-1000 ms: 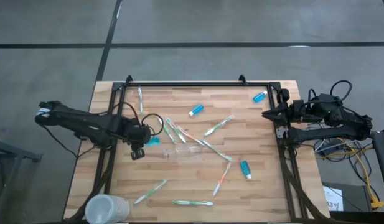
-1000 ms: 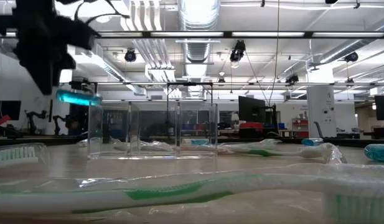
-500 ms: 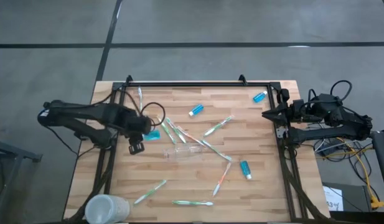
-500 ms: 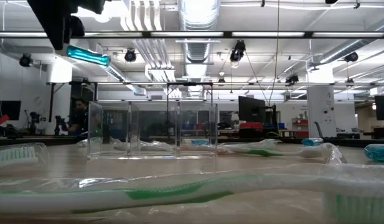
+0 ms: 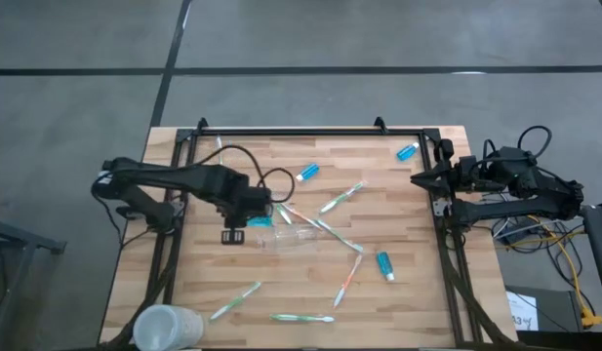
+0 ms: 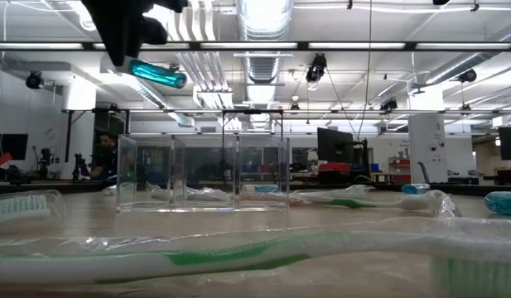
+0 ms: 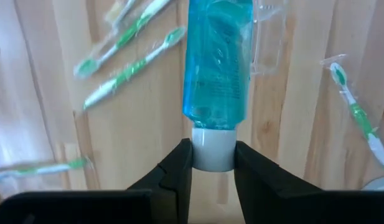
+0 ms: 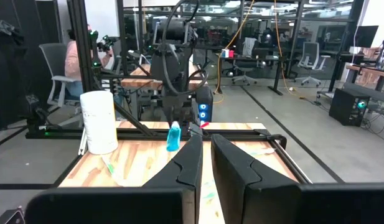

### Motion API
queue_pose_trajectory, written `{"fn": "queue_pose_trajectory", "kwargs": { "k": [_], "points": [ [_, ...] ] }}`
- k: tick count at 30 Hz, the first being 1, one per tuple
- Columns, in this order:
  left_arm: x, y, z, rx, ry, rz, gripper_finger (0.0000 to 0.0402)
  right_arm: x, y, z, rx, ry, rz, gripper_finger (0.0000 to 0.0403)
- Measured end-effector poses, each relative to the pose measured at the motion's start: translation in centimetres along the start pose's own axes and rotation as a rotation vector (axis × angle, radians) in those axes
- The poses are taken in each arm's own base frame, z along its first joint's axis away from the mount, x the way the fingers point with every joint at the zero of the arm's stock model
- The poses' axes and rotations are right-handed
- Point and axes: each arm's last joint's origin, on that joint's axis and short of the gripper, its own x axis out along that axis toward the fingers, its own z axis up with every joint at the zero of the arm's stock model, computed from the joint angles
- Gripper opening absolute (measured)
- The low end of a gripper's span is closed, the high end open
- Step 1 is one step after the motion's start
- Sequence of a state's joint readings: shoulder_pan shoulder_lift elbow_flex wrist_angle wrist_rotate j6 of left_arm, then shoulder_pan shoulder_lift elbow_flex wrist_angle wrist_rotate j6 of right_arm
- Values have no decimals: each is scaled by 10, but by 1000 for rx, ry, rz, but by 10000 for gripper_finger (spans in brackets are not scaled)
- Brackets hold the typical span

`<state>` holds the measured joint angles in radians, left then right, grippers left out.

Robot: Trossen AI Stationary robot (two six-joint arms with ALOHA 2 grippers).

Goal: Pick & Place toothbrushing station
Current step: Put the blue mouthwash bottle into the transparent organizer

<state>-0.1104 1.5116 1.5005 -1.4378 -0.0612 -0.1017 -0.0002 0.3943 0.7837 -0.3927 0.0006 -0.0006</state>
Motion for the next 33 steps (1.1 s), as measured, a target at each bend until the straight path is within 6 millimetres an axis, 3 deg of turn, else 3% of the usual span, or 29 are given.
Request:
{"fn": "queue_pose_trajectory", "kwargs": {
  "k": [13, 33],
  "points": [
    [33, -5, 38, 107, 99, 6, 99, 0, 0, 0, 0, 0, 0, 34],
    [63, -8, 55, 149, 163, 8, 99, 0, 0, 0, 0, 1, 0, 34]
  ]
}}
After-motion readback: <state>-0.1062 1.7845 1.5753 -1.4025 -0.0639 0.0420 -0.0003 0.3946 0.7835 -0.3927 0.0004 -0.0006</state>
